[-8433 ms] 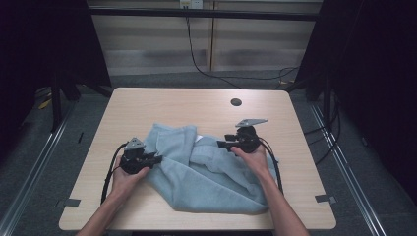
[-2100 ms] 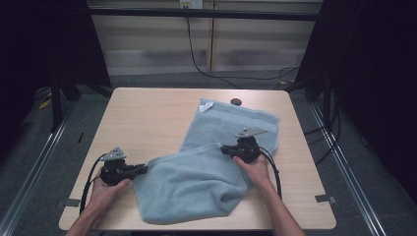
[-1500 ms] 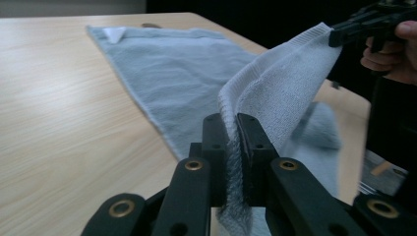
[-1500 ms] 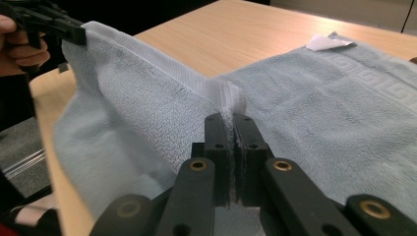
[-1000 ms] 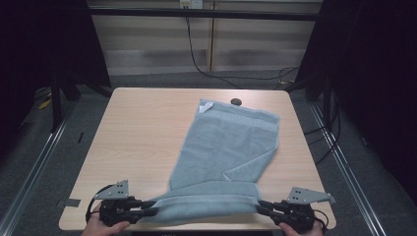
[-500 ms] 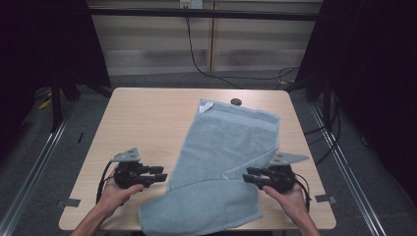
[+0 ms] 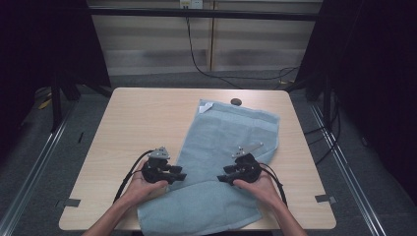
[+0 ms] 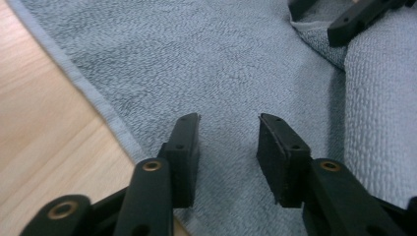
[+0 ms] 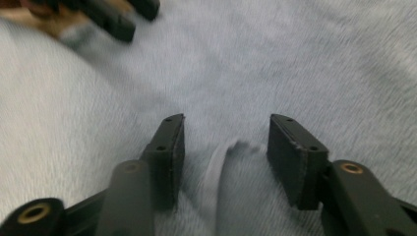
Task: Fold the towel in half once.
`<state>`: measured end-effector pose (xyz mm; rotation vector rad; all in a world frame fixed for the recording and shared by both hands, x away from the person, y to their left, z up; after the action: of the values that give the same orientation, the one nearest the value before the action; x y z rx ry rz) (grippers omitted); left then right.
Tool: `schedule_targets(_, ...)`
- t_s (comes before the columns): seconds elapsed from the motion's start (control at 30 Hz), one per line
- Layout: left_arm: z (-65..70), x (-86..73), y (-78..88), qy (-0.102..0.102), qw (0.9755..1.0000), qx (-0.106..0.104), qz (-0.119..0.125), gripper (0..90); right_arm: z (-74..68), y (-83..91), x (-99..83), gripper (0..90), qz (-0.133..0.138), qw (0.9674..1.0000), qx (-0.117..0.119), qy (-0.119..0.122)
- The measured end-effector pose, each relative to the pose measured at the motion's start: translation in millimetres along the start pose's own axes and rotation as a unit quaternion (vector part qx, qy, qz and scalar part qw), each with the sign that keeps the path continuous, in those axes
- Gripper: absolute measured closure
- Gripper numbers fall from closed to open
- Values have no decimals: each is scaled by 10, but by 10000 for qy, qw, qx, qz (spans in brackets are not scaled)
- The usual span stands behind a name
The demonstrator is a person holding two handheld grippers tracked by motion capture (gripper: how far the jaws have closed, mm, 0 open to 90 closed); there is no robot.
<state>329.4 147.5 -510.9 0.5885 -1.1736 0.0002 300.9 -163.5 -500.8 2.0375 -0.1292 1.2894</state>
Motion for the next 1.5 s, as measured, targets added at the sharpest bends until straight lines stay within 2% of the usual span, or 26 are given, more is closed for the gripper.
schedule_targets(0.03,12,-13,36,-33,10000,-31,-60,631,-45,25,-36,624,2,9999,-52,134)
schedule_targets(0.1,54,-50,110,-127,9999,43,-94,657,-127,86,-78,812,88,9994,-42,337)
schedule_targets(0.13,75,-67,139,-160,9998,75,-102,657,-175,123,-95,872,109,9993,-13,370)
schedule_targets(0.17,108,-96,194,-247,9995,134,-122,657,-210,160,-103,890,123,9989,-67,440)
schedule_targets(0.33,181,-231,430,-178,9995,243,-83,657,-394,622,-189,898,624,9972,-244,327)
schedule_targets(0.43,214,-292,541,-116,9994,321,-53,657,-442,887,-343,899,763,9960,-435,167)
schedule_targets(0.5,227,-311,594,96,9993,353,-89,656,-464,1023,-445,899,780,9953,-562,70)
schedule_targets(0.6,273,-376,702,-98,9986,512,-68,656,-490,1210,-590,897,796,9937,-787,-33)
schedule_targets(0.67,255,-394,758,-40,9979,642,-53,656,-485,1282,-660,890,771,9928,-912,-107)
schedule_targets(0.7,231,-399,781,55,9980,634,-27,655,-468,1313,-696,879,761,9926,-935,-154)
schedule_targets(0.73,205,-401,796,140,9980,609,-2,643,-457,1327,-726,866,714,9930,-932,-160)
schedule_targets(0.8,152,-389,813,222,9977,641,2,630,-434,1341,-750,766,694,9918,-1064,-133)
schedule_targets(0.87,97,-339,812,275,9973,683,52,588,-406,1341,-718,678,794,9905,-1101,-213)
schedule_targets(0.93,35,-237,790,331,9976,567,236,569,-359,1304,-623,622,905,9901,-1054,-206)
schedule_targets(1.03,-83,-85,711,414,9965,622,362,565,-237,1153,-462,617,993,9903,-965,-151)
schedule_targets(1.1,-216,25,627,454,9952,755,430,560,-111,981,-339,606,995,9913,-850,-160)
schedule_targets(1.2,-373,122,553,728,9911,856,716,555,79,686,-148,593,900,9925,-819,-80)
schedule_targets(1.23,-424,154,529,661,9899,986,780,551,127,626,-109,581,912,9926,-789,-101)
schedule_targets(1.33,-528,196,444,711,9883,1088,804,546,320,398,41,539,902,9925,-803,-179)
schedule_targets(1.37,-565,203,397,660,9875,1215,762,546,364,350,70,527,911,9923,-827,-134)
schedule_targets(1.43,-618,206,306,580,9879,1322,569,541,470,231,150,520,903,9919,-883,-126)
schedule_targets(1.5,-666,190,254,545,9872,1394,556,536,552,143,195,519,903,9918,-892,-164)
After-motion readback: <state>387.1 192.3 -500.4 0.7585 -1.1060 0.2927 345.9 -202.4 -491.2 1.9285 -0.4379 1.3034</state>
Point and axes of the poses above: each handheld gripper's, and its own axes: y roughly backward along the jaws, x roughly out of its top, z roughly to its right, the point moved 1 cm from there along -y, roughly forward along the jaws, and after that the axes turned 15 degrees about z, right-handed, at the moved point
